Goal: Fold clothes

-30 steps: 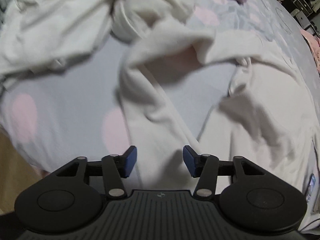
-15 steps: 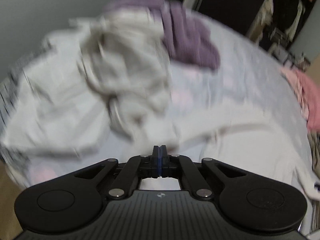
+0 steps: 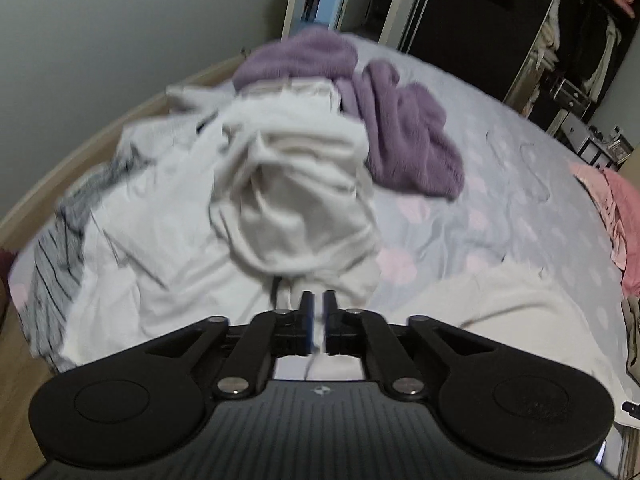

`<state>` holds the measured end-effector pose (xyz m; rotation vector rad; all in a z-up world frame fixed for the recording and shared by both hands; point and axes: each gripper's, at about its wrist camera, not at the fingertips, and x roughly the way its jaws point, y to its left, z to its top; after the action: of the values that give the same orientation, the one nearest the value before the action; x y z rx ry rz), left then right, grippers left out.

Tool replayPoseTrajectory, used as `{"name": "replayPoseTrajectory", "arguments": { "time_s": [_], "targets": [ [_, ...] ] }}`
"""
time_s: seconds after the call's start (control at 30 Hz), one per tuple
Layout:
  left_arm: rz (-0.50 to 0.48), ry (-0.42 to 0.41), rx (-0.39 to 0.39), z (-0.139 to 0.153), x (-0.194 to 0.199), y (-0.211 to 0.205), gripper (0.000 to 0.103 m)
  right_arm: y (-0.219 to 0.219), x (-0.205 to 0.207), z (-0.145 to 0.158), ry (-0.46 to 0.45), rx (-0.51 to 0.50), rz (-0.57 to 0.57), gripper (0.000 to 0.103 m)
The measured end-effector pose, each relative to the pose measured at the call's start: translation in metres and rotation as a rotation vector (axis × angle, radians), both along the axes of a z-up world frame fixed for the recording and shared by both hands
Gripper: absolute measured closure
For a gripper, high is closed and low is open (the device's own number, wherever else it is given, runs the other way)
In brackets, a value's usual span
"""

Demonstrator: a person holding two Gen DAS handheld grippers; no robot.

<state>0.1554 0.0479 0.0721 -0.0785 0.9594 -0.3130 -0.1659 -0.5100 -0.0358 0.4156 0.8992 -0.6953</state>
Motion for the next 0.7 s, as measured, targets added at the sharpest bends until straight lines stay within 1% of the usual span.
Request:
{"name": "replayPoseTrajectory", "arguments": {
  "time_s": [0.03, 0.07, 0.1, 0.13, 0.17, 0.23, 0.33, 0.4, 0.5, 0.6, 0.7],
  "targets": [
    [0.005, 0.026, -0.009, -0.008, -0.003, 0.000, 0.079, 0.000, 0.000, 0.000, 0.002, -0.001, -0.002, 0.051],
    [0.008, 0.048, -0.017, -0.017, -0.007, -0.001, 0.072, -0.001, 0.001, 0.000, 0.002, -0.001, -0.003, 0.051],
    [0.008, 0.072, -0.017, -0.028, -0.011, -0.003, 0.070, -0.001, 0.001, 0.001, 0.001, -0.003, -0.004, 0.051],
    [0.008, 0.097, -0.009, -0.040, -0.015, -0.006, 0.065, -0.002, 0.001, 0.001, -0.002, -0.005, -0.004, 0.051],
    [0.003, 0.133, 0.006, -0.053, -0.022, -0.011, 0.063, -0.002, 0.001, 0.002, -0.004, -0.007, -0.005, 0.051],
    [-0.006, 0.206, 0.033, -0.079, -0.037, -0.020, 0.063, -0.004, 0.000, 0.004, -0.012, -0.008, -0.014, 0.051],
    [-0.002, 0.323, 0.038, -0.121, -0.052, -0.032, 0.061, -0.005, -0.001, 0.004, -0.015, 0.000, -0.022, 0.051],
    [0.007, 0.376, 0.045, -0.143, -0.061, -0.038, 0.061, -0.005, 0.000, 0.003, -0.012, 0.004, -0.018, 0.051],
    [-0.005, 0.405, 0.102, -0.167, -0.073, -0.048, 0.061, -0.003, 0.002, 0.001, -0.005, 0.002, -0.001, 0.051],
    [-0.006, 0.416, 0.120, -0.181, -0.081, -0.053, 0.060, -0.001, 0.004, 0.002, -0.002, -0.012, 0.013, 0.051],
    [-0.013, 0.390, 0.192, -0.189, -0.086, -0.057, 0.061, 0.003, 0.006, 0.002, 0.004, -0.022, 0.025, 0.051]
  ]
}}
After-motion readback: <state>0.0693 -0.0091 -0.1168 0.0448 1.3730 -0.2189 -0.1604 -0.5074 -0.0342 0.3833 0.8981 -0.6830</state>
